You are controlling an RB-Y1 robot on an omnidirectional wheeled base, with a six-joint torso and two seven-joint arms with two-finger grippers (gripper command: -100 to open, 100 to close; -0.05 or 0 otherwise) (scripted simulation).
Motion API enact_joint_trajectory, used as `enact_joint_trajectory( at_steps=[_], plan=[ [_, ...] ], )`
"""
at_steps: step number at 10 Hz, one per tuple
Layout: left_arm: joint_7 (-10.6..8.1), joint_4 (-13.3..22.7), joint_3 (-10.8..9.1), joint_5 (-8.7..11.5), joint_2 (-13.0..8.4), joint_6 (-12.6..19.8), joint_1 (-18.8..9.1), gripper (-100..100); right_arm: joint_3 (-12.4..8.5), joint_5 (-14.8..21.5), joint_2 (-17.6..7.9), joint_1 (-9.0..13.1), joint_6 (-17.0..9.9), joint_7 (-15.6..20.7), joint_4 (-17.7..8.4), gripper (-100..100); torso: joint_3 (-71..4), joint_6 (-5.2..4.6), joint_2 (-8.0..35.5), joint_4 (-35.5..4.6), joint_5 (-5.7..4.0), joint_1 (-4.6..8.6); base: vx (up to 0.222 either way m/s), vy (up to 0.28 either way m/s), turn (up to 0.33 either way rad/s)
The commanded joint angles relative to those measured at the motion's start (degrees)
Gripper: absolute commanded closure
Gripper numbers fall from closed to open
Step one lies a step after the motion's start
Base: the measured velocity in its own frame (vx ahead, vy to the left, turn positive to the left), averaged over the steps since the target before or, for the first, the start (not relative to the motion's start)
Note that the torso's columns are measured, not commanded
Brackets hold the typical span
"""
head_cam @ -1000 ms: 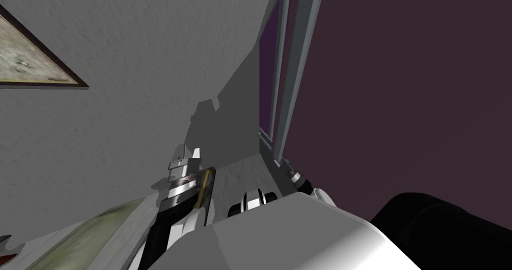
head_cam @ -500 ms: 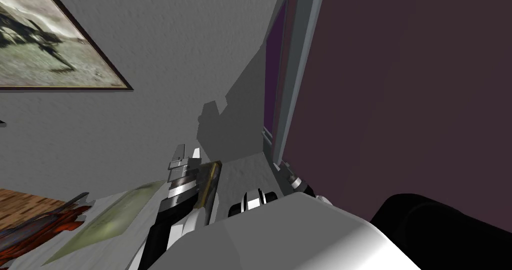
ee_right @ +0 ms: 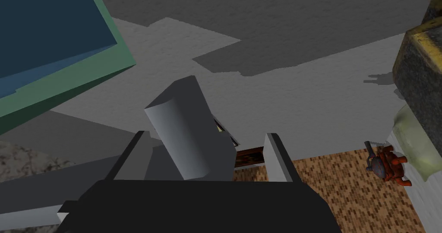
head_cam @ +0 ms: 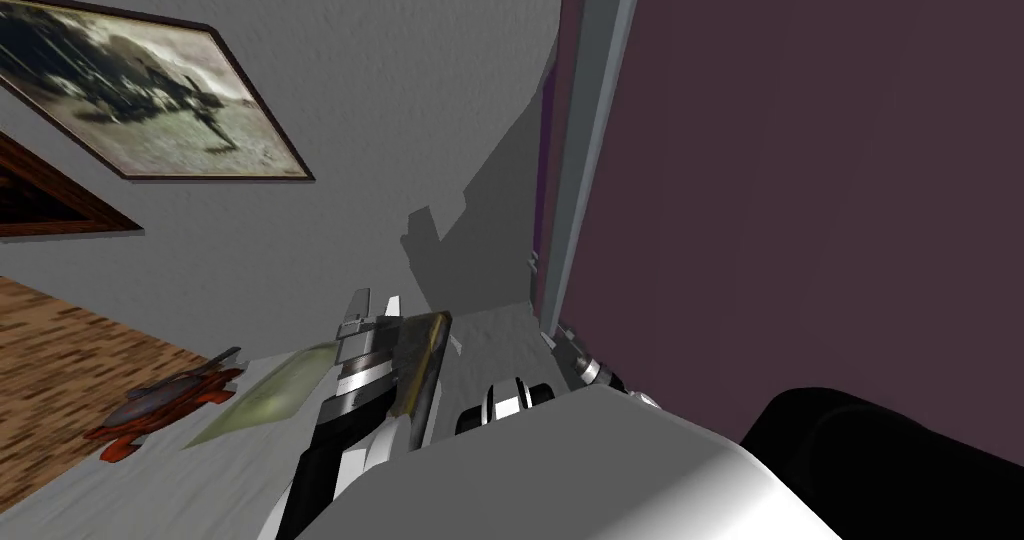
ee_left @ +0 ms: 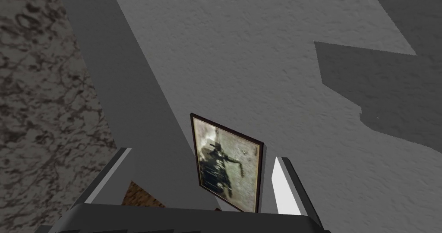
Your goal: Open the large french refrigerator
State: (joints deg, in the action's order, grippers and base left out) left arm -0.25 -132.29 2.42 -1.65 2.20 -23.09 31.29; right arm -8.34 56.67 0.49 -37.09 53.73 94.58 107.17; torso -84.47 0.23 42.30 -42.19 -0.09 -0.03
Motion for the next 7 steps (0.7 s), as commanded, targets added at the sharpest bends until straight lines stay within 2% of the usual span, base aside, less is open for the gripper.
enact_joint_trajectory(
  at_steps=[1,2,3,4,7],
  plan=[
    [0.0,0.0,0.0,0.0,0.0,0.0,0.0,0,2.7,1.2,-2.8,-0.7,3.2,-1.7,0.8,100,0.0,-0.17,0.1,-0.1,0.1,0.0,-0.272,0.022,0.176],
    [0.0,0.0,0.0,0.0,0.0,0.0,0.0,0,3.3,1.4,-3.3,-0.9,4.0,-1.9,0.8,100,0.0,-0.19,0.2,-0.1,0.14,-0.02,-0.206,0.018,0.157],
    [0.0,0.0,0.0,0.0,0.0,0.0,0.0,0,3.0,1.3,-2.8,-0.9,3.2,-1.9,0.9,100,-0.1,-0.31,0.0,-0.1,0.19,0.03,-0.086,0.024,0.036],
    [0.0,0.0,0.0,0.0,0.0,0.0,0.0,0,4.6,1.8,-4.0,-1.7,5.5,-2.2,1.0,100,-0.4,-0.37,-0.4,-0.1,0.23,0.22,-0.115,-0.007,0.13],
    [0.0,0.0,-0.01,0.0,0.0,0.0,0.0,0,6.4,2.6,-5.7,-2.4,8.2,-2.6,1.4,100,-0.1,-0.12,-0.2,0.0,-0.03,0.25,-0.154,-0.034,0.138]
  ],
)
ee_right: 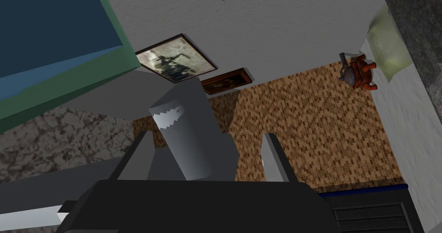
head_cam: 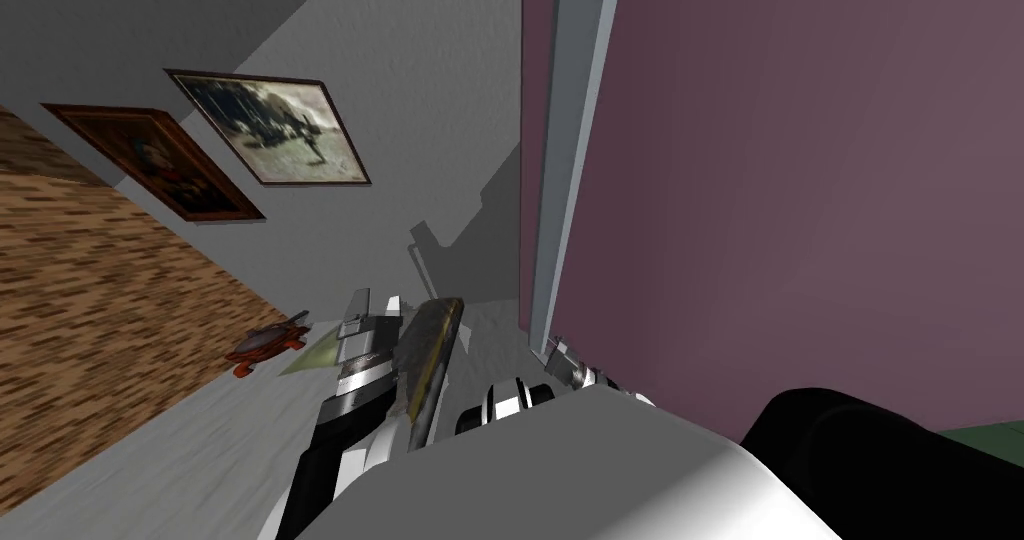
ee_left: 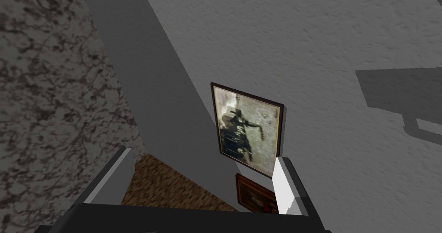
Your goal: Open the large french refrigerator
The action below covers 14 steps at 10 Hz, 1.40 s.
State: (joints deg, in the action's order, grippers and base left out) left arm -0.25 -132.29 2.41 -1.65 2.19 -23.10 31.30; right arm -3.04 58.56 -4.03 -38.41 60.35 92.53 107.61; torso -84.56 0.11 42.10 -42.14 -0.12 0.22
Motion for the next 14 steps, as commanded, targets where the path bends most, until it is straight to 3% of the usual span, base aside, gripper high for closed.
enact_joint_trajectory(
  at_steps=[1,2,3,4,12,14],
  plan=[
    [0.0,0.0,0.0,0.0,0.0,0.0,0.0,0,2.4,1.1,-2.3,-1.5,3.5,-0.9,1.3,100,0.0,0.0,0.0,-0.1,0.03,0.04,-0.163,-0.025,0.179],
    [0.0,0.0,0.0,0.0,0.0,0.0,0.0,0,3.0,1.4,-2.9,-1.8,4.4,-1.0,1.4,100,0.0,0.16,0.0,0.0,-0.01,-0.13,-0.183,-0.041,0.147],
    [0.0,0.0,0.0,0.0,0.0,0.0,0.0,0,2.1,1.1,-2.6,-2.6,3.0,-2.2,3.8,-100,0.0,0.08,0.0,0.0,0.03,-0.19,-0.094,0.011,0.044],
    [0.0,0.0,0.0,0.0,0.0,0.0,0.0,0,2.1,1.1,-2.6,-2.6,3.0,-2.2,3.8,-100,-0.3,-0.2,-0.2,-0.3,0.23,-0.05,-0.003,0.032,-0.037],
    [0.0,0.0,0.0,0.0,0.0,0.0,0.0,0,0.2,1.2,-5.2,-6.5,0.5,-10.1,14.8,-100,0.0,-0.14,1.0,-0.8,0.41,-0.27,0.022,0.019,-0.007],
    [0.0,0.0,-0.01,0.0,0.0,0.0,0.0,0,0.2,1.2,-5.2,-6.5,0.5,-10.1,14.9,-100,0.0,-0.13,1.0,-0.9,0.48,-0.22,-0.001,0.007,-0.005]
  ],
)
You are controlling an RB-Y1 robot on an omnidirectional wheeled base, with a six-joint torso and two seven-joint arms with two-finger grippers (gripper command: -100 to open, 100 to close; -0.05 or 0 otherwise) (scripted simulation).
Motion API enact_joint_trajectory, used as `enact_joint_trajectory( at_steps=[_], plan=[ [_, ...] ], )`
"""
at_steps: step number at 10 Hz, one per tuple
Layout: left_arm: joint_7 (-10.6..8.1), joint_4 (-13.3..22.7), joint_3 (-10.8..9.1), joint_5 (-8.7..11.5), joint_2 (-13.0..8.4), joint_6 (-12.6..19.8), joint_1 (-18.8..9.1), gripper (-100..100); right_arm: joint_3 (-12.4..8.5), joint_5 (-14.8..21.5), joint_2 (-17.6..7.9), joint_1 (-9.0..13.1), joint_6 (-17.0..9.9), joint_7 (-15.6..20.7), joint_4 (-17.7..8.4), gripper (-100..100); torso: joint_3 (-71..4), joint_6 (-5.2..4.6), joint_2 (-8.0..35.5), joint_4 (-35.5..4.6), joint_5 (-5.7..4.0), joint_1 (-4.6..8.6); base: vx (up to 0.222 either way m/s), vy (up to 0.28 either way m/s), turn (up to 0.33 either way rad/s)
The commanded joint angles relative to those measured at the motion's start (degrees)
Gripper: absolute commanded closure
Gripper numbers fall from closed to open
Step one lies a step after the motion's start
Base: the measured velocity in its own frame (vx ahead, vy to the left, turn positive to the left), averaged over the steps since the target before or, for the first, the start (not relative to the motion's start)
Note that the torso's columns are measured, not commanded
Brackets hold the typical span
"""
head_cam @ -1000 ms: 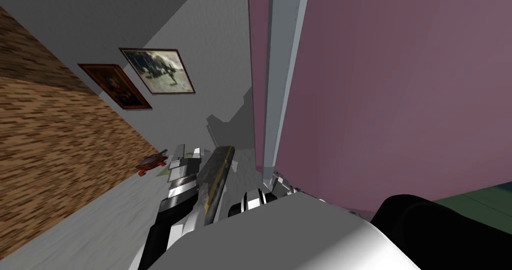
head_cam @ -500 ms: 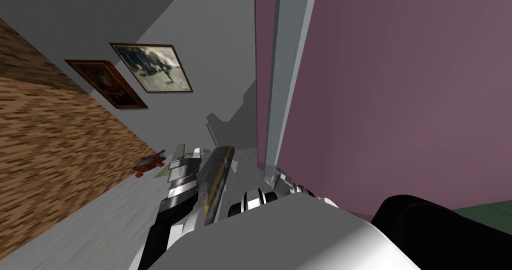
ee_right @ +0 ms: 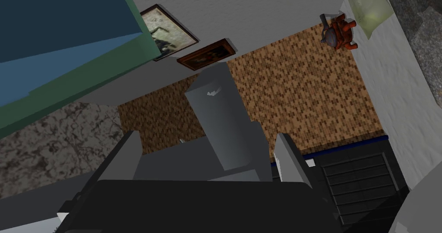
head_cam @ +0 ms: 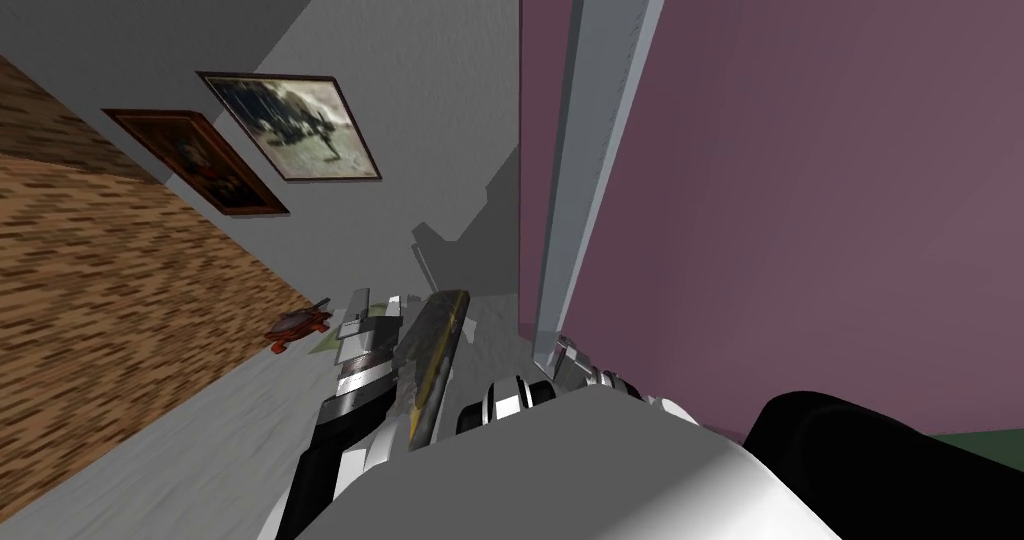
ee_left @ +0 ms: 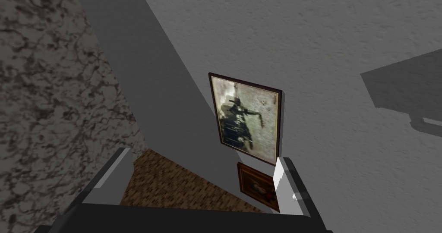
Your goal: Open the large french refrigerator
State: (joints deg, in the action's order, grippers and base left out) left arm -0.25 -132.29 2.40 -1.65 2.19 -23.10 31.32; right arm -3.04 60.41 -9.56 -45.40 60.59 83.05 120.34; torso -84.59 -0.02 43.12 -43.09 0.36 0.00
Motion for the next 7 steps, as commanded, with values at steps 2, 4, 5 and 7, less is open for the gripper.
enact_joint_trajectory(
  at_steps=[2,4,5,7],
  plan=[
    [0.0,0.0,0.0,0.0,0.0,0.0,0.0,0,0.1,0.5,-0.2,-0.8,-0.6,-0.5,0.7,0,0.1,-0.04,-0.1,0.2,-0.09,-0.01,0.007,0.006,0.009],
    [0.0,0.0,0.0,0.0,0.0,0.0,0.0,0,0.1,0.8,-0.3,-0.9,-0.7,-0.5,0.3,0,0.1,-0.04,-0.6,0.6,-0.29,0.06,0.001,0.006,0.005],
    [0.0,0.0,0.0,0.0,0.0,0.0,0.0,0,0.1,0.9,-0.3,-1.0,-0.7,-0.5,0.2,0,0.0,-0.03,-0.7,0.7,-0.33,0.07,0.0,0.0,0.0],
    [0.0,0.0,0.0,0.0,0.0,0.0,0.0,0,0.2,0.9,-0.3,-1.0,-0.7,-0.5,0.1,0,0.0,-0.01,-0.8,0.8,-0.35,0.05,0.0,0.0,0.0]
  ],
)
